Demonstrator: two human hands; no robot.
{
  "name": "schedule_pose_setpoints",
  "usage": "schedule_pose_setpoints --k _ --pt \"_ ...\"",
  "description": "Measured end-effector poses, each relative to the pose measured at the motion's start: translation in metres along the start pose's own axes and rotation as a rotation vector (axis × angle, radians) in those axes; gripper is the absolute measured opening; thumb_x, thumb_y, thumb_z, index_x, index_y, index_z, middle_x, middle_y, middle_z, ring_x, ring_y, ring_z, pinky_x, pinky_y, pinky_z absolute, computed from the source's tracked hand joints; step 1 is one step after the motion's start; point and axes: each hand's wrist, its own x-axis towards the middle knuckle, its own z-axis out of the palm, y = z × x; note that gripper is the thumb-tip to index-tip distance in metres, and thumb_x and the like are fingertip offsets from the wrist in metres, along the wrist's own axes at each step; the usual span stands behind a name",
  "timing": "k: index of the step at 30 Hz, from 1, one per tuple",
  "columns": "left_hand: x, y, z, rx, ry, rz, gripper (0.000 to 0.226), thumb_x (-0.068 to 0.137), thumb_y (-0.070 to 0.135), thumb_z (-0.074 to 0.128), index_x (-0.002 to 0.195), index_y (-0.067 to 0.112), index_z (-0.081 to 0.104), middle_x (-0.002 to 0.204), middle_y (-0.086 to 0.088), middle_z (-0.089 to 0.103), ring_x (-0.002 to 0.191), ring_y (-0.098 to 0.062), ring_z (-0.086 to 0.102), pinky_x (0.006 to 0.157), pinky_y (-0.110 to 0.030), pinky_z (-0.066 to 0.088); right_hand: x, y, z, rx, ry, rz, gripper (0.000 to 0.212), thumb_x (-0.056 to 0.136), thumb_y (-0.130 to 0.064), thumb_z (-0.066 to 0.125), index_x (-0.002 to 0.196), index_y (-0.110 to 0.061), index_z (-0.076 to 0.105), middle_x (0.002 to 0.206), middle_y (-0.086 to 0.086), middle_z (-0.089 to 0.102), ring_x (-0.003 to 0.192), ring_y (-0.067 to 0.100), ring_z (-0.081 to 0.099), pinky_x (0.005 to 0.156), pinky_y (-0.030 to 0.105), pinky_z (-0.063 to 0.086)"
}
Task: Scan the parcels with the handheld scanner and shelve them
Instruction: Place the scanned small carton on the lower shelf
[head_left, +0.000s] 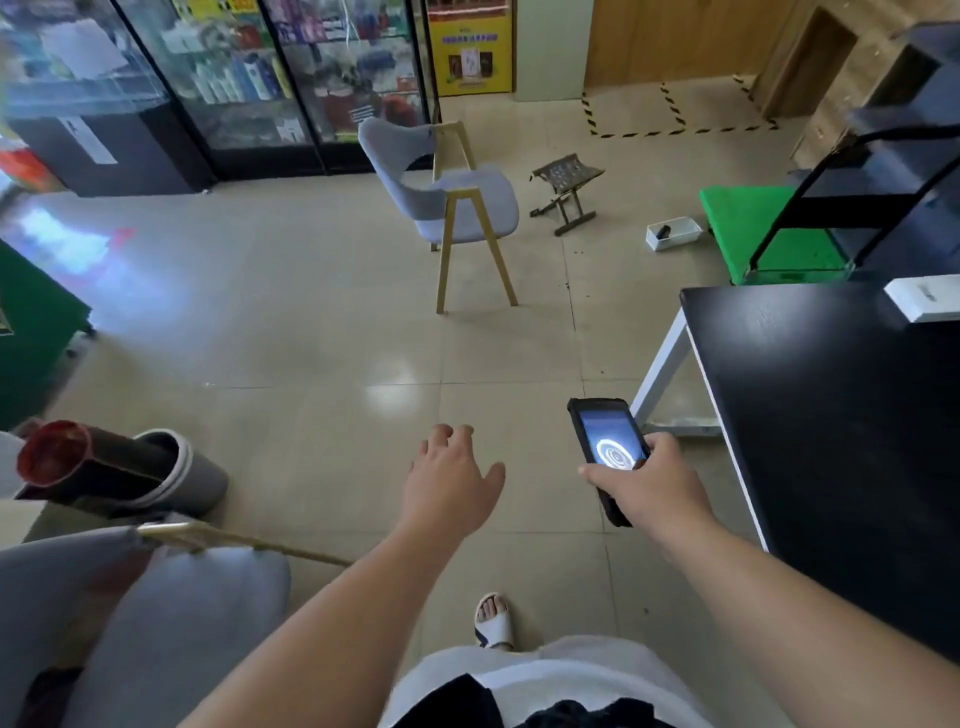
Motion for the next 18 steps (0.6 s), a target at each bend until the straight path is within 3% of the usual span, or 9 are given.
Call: schedule_pose_setpoints --k 12,18 --pt "0.179 0.050 -0.041 0.033 -0.025 0.040 0.064 0.100 0.055 0.052 0.153 0.021 0.039 0.155 -0.004 0.037 0.141 -0.028 0.040 0.113 -0.041 0.038 0.153 -0.086 -0.007 0.004 0.057 0.077 0.071 0.069 -0.050 0.087 0.120 -0.020 0.047 0.106 0.001 0.062 0.097 0.027 0.063 0.084 0.042 0.054" --pt "0.269 0.116 -0.056 0.043 -0.016 0.066 0.064 0.100 0.057 0.051 0.153 0.024 0.038 0.156 -0.002 0.036 0.143 -0.027 0.039 0.114 -0.041 0.038 0.248 -0.122 -0.039 0.020 0.061 0.074 0.070 0.070 -0.046 0.086 0.120 -0.019 0.046 0.101 0.000 0.062 0.093 0.025 0.063 0.076 0.038 0.052"
